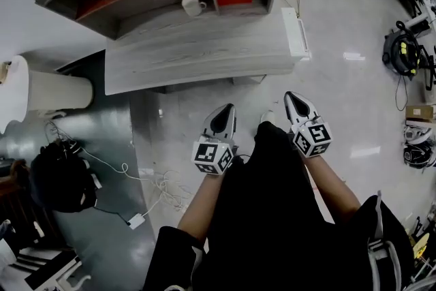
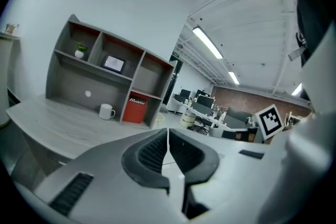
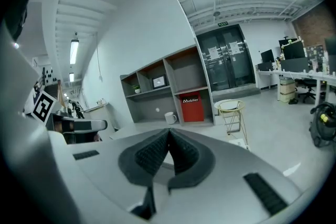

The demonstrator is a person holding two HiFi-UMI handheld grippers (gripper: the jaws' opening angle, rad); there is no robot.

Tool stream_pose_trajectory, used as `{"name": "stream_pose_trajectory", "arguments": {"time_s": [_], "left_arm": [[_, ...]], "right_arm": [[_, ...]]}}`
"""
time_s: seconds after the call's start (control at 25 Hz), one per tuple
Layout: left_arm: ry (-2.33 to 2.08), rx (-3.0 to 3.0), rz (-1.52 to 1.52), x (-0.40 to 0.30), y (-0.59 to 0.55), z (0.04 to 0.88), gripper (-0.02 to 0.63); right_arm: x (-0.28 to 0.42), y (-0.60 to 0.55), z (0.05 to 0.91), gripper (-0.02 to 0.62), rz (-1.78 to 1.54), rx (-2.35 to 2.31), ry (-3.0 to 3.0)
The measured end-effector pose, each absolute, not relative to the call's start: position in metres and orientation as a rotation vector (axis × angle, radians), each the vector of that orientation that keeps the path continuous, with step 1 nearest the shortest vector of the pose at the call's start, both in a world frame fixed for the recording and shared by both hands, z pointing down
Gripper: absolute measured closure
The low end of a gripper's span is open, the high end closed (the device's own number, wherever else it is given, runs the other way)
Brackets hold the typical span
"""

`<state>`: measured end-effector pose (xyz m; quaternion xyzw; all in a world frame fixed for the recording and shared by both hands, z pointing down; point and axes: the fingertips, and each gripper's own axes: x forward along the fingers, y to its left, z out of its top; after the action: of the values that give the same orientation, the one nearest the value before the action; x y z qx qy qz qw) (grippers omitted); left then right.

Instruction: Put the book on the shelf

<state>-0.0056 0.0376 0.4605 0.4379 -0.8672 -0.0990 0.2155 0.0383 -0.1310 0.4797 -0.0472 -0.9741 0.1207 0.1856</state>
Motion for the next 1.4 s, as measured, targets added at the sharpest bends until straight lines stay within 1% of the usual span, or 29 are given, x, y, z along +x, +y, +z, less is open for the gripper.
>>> {"name": "stream_pose_trajectory", "arguments": {"time_s": [0.24,0.44,0.6,0.84,1.08,1.4], "left_arm": [[-2.483,1.242,-0.240,0.026,0.131,0.424,0.589],[-2.525,1.257,-0.181,0.044,0.181,0.417,0.589],[-2.583,1.276,-0.061,0.059,0.195,0.401,0.589],[-2.610,1.216,-0.150,0.060,0.216,0.387,0.589],[-2.614,1.207,-0.142,0.060,0.218,0.383,0.589],[-2.585,1.233,-0.157,0.059,0.215,0.383,0.589]], "right_arm": [[0.078,-0.039,0.448,0.595,0.261,-0.102,-2.809],[0.098,0.005,0.430,0.595,0.196,-0.053,-2.846],[0.121,0.011,0.417,0.595,0.136,-0.016,-2.855],[0.133,0.011,0.401,0.595,0.084,0.003,-2.867],[0.133,0.012,0.383,0.595,0.060,0.001,-2.895],[0.139,0.014,0.381,0.595,0.056,0.031,-2.898]]}}
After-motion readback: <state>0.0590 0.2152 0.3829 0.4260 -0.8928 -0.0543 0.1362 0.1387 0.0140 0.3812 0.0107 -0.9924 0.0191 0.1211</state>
